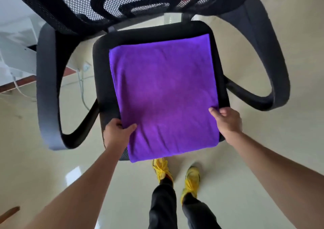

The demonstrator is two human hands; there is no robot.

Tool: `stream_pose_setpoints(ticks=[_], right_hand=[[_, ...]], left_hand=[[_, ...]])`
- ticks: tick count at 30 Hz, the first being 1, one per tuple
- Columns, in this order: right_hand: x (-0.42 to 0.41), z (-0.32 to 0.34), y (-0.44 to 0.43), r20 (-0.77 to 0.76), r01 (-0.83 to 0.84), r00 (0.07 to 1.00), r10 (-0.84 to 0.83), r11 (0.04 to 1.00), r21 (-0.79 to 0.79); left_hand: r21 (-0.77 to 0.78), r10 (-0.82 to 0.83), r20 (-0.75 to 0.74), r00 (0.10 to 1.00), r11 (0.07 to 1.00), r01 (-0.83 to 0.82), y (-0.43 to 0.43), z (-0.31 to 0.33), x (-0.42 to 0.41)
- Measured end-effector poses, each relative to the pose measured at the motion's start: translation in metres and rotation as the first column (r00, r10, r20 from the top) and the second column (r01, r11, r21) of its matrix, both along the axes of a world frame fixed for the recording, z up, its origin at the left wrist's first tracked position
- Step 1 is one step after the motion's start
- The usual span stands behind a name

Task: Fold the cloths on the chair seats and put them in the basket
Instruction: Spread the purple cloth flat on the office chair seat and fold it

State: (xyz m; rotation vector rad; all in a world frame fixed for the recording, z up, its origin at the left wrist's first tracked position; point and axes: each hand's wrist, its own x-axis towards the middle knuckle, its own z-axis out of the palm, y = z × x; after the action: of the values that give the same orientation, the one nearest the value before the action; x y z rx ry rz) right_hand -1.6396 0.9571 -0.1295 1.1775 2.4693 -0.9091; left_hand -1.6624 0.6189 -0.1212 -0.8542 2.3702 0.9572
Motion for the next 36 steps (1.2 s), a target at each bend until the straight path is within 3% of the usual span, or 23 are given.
stream_pose_setpoints(ticks=[6,9,12,21,29,32,34,36], right_hand=[[0.075,-0.002,0.009,0.038,-0.035,0.998,0.047,0.963,-0.266],[0.097,-0.006,0.014,0.15,0.003,0.986,0.073,0.893,-0.45],[0.108,-0.006,0.016,0.206,0.017,0.973,0.104,0.857,-0.516],[0.085,0.061,0.043,0.096,0.059,0.995,-0.009,0.844,-0.533],[-0.042,0.085,0.019,-0.131,0.04,0.984,-0.122,0.863,-0.503],[-0.072,0.065,0.011,-0.124,0.056,0.984,-0.13,0.875,-0.48],[-0.068,0.048,0.013,-0.095,0.058,0.99,-0.107,0.907,-0.418],[-0.046,0.036,0.019,-0.085,0.039,0.995,-0.058,0.976,-0.215]], left_hand=[[0.03,0.11,0.091,0.99,0.993,-0.113,0.002,0.004,0.081],[0.116,0.228,0.102,0.968,0.964,-0.239,0.005,-0.002,0.112],[0.189,0.295,0.121,0.948,0.93,-0.314,0.002,-0.009,0.129],[0.316,0.335,0.137,0.932,0.877,-0.361,-0.024,0.041,0.115],[0.36,0.407,-0.001,0.913,0.852,-0.38,-0.022,0.075,-0.003],[0.356,0.42,-0.037,0.907,0.854,-0.38,-0.013,0.066,-0.034],[0.352,0.411,-0.001,0.911,0.853,-0.385,-0.008,0.056,-0.032],[0.285,0.423,-0.012,0.906,0.87,-0.402,-0.006,0.043,-0.009]])
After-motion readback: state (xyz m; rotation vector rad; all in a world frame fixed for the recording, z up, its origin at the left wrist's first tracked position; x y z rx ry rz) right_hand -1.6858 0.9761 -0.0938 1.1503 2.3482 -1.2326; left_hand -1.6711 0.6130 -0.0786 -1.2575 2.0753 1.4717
